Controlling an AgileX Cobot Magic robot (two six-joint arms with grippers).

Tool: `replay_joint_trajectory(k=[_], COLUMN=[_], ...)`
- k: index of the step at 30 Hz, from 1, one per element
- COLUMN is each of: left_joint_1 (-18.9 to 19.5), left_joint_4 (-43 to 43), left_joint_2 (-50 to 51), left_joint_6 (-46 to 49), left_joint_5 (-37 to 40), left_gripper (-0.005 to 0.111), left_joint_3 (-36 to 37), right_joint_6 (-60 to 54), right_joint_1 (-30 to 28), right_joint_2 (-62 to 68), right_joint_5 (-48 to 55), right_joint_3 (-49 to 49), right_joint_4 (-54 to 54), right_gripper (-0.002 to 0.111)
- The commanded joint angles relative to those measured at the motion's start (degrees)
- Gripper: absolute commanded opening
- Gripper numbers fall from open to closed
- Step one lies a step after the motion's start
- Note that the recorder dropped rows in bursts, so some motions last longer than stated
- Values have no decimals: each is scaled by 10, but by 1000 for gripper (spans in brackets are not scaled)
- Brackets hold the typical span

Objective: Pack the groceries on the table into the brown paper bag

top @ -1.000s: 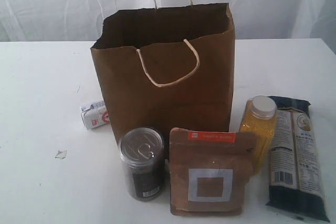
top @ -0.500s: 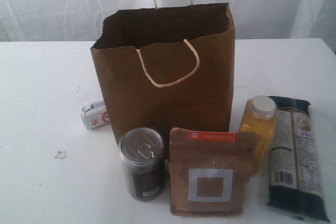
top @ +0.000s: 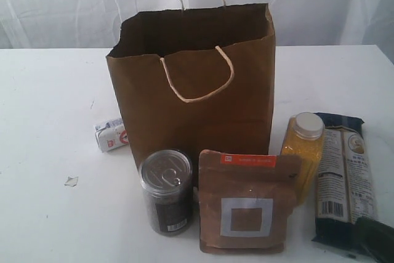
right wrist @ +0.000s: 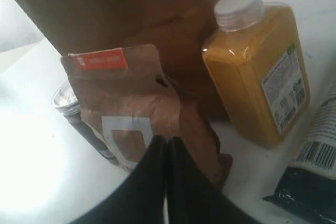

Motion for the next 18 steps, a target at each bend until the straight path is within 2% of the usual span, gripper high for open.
replay_joint_trajectory(k=[1,7,18], left_joint_1=[2,2,2], left_joint_4=[-2,-2,-2], left_joint_2=[-7,-7,-7], left_joint_6=[-5,-5,-4], left_joint_5=[-5,-5,-5], left_gripper=[105,105,105], left_joint_3=[-1,-1,-1], right_joint_6=[0,0,0], right_joint_1=[0,0,0], right_joint_2=[-3,-3,-3], right_joint_5=[4,-2,-2], right_joint_3=[3,3,3], right_joint_4=[-22,-115,-112], right_gripper=[0,0,0])
